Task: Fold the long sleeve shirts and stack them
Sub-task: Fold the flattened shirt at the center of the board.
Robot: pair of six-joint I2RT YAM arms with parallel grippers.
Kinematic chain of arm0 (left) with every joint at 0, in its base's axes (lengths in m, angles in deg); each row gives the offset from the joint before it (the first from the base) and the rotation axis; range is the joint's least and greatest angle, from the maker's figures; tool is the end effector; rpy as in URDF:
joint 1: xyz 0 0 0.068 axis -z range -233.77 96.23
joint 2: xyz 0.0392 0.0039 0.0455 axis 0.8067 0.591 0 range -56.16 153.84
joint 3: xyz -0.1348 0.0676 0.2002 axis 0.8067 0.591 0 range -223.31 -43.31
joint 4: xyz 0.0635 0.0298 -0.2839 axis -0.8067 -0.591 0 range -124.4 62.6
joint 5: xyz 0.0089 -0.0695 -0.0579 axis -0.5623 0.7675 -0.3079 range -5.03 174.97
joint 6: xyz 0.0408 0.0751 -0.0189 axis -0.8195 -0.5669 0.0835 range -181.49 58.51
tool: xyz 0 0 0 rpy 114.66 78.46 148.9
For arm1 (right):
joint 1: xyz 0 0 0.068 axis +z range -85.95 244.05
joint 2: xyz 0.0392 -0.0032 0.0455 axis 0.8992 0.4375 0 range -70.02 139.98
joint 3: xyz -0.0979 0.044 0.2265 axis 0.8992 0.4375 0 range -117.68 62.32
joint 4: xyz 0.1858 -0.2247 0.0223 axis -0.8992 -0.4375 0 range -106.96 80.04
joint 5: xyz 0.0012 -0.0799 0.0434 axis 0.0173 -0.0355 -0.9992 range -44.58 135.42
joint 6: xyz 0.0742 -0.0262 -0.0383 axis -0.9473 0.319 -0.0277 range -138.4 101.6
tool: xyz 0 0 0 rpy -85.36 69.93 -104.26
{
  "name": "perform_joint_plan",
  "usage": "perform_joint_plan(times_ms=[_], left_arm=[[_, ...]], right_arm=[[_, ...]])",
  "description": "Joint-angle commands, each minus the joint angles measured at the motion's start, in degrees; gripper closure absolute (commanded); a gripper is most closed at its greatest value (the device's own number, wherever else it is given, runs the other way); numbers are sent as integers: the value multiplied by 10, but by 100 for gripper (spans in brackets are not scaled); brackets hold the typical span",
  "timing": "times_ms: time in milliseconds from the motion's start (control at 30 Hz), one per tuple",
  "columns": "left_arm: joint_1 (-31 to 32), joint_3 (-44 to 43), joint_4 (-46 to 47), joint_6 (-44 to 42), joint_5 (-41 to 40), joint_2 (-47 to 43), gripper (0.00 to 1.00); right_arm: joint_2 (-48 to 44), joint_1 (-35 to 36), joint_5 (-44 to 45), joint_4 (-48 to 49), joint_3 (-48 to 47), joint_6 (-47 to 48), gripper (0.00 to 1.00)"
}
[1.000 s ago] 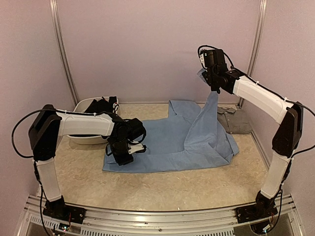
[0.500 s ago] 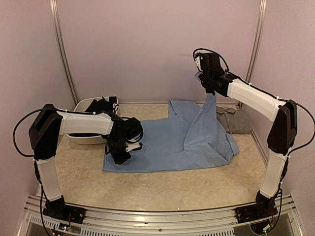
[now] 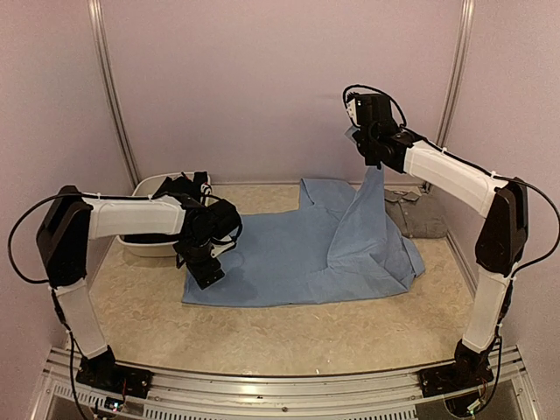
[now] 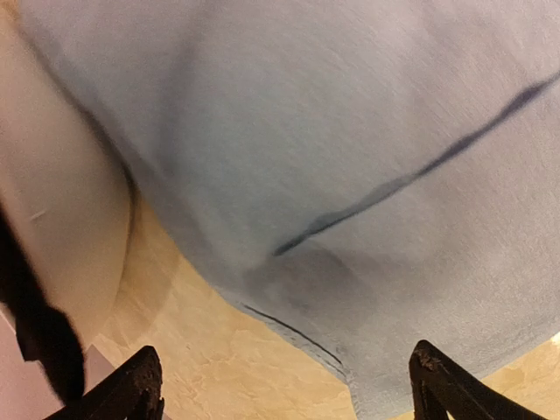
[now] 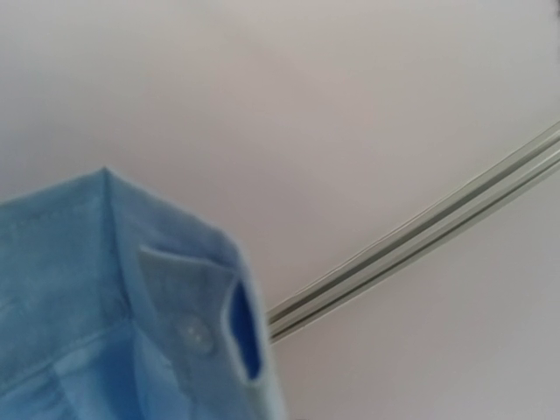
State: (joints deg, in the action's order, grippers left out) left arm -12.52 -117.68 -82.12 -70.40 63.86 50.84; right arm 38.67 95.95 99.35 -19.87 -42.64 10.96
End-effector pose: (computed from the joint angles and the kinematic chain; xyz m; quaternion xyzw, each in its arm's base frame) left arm 0.2919 -0.2187 0.0985 0.4128 0.8919 0.1696 0.0729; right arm 0.4532 0.2081 0.3555 -0.1157 0.7457 -0.3442 0.5587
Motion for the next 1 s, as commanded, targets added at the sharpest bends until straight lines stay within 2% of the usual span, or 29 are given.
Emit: perform_joint_plan(times_ms=[0, 100, 233, 500, 833, 967], left_arm=[[-8, 0, 61, 34, -91, -83, 1], [-4, -21, 101, 44, -91, -116, 1], [41, -53, 168, 41, -10, -115, 1], [114, -81, 286, 50, 164, -8, 1], [118, -71, 328, 68, 196, 99, 4], [118, -52, 334, 72, 185, 116, 4]], right_arm=[[-9, 10, 10, 20, 13, 0, 100], [-20, 15, 1, 25, 19, 1, 100], [-19, 23, 17, 49, 16, 28, 100], [11, 30, 59, 126, -9, 117, 100], [44, 47, 70, 207, -31, 223, 100], [63, 55, 81, 269, -38, 305, 100]])
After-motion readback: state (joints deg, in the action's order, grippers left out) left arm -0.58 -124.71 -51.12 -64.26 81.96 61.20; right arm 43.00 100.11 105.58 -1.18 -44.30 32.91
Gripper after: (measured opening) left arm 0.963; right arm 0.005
